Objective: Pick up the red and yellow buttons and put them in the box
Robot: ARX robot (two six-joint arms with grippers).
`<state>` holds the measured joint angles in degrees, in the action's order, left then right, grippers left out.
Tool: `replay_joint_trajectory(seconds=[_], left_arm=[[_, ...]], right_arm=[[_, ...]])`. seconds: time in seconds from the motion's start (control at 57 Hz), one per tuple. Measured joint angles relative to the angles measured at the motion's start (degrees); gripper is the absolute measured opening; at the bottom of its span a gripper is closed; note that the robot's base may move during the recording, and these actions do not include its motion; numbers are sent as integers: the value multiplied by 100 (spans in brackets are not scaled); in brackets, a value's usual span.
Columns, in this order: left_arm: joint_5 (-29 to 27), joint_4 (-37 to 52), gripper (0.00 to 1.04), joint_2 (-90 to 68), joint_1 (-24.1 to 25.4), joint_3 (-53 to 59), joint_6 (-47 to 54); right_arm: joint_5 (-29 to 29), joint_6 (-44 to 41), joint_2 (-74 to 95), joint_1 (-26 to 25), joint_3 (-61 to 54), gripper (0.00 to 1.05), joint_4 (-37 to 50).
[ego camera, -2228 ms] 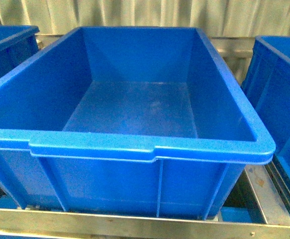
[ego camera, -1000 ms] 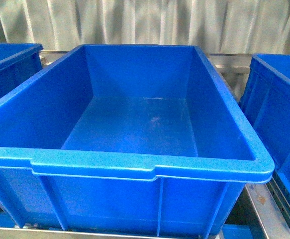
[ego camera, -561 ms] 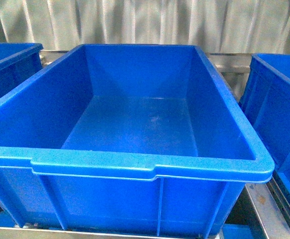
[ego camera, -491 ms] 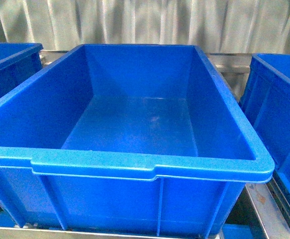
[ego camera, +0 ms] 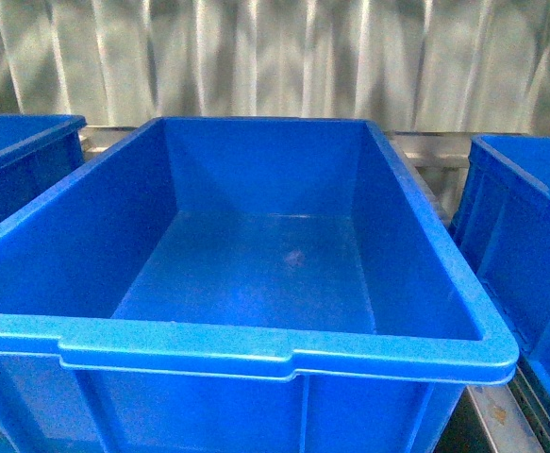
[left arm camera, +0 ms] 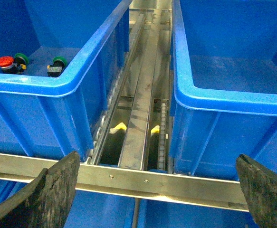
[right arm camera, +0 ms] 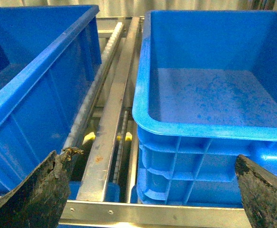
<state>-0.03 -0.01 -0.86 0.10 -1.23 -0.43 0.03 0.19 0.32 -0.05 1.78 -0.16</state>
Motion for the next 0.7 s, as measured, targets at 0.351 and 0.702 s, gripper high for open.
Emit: replay_joint_trajectory(seconds=[0.351, 0.702], left_arm=[[0, 0, 97, 0, 0, 0, 0], [13, 0, 97, 0, 0, 0, 2]], right_arm=[[0, 0, 0, 0, 0, 99, 0], [17, 0, -20, 4, -4, 99, 2]])
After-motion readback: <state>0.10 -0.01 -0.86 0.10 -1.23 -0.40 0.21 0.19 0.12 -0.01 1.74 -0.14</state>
